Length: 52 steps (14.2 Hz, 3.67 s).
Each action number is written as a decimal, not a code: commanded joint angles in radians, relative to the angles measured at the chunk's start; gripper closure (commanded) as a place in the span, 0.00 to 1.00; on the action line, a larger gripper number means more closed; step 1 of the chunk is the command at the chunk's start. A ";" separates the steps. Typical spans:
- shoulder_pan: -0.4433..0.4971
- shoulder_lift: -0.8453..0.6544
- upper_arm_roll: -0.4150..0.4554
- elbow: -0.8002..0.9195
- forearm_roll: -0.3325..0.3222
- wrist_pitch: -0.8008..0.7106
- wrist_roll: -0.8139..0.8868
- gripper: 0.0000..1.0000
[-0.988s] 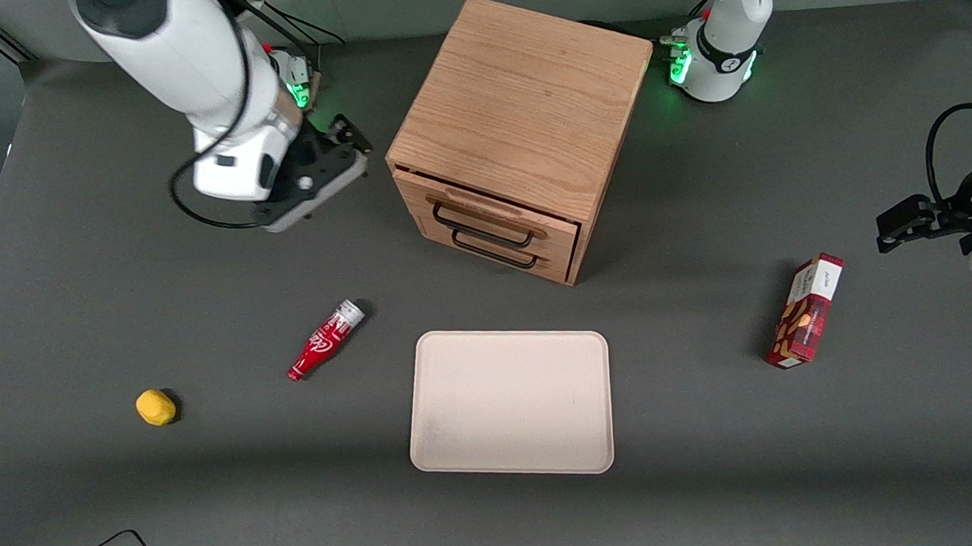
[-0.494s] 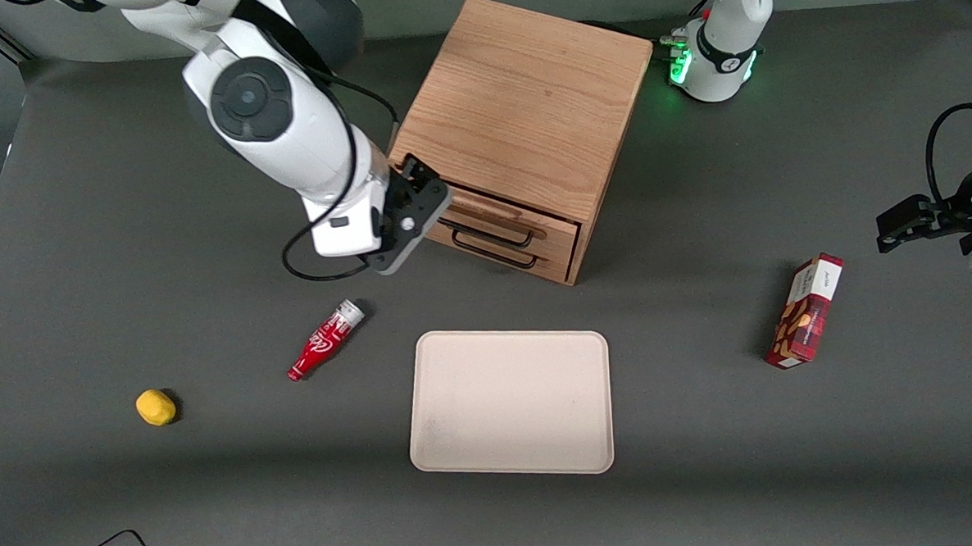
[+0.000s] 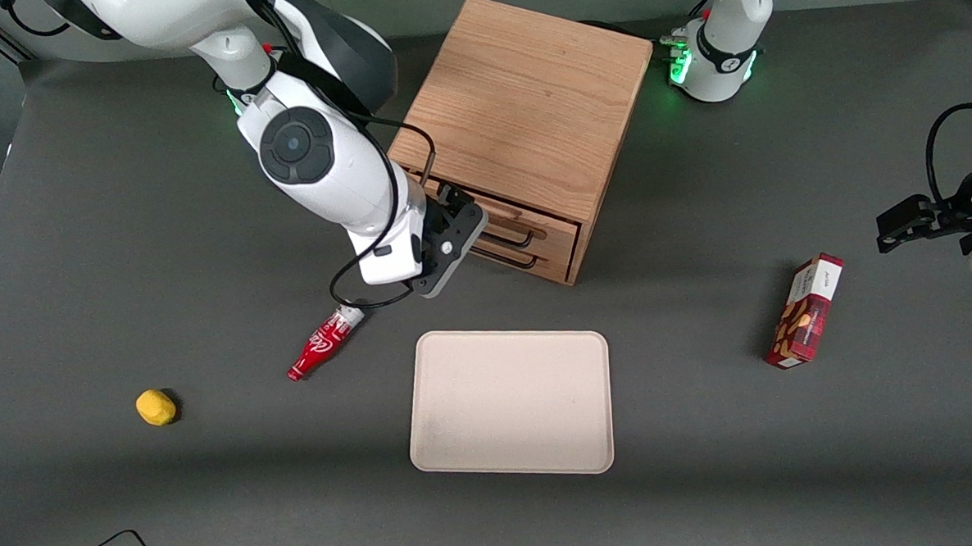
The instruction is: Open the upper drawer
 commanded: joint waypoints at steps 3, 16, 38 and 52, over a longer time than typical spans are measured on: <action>0.000 0.013 0.020 -0.046 0.045 0.015 -0.027 0.00; -0.027 0.027 0.020 -0.149 0.033 0.127 -0.086 0.00; -0.058 0.204 -0.137 0.146 -0.143 0.294 -0.378 0.00; -0.070 -0.190 -0.156 0.039 -0.027 -0.012 0.248 0.00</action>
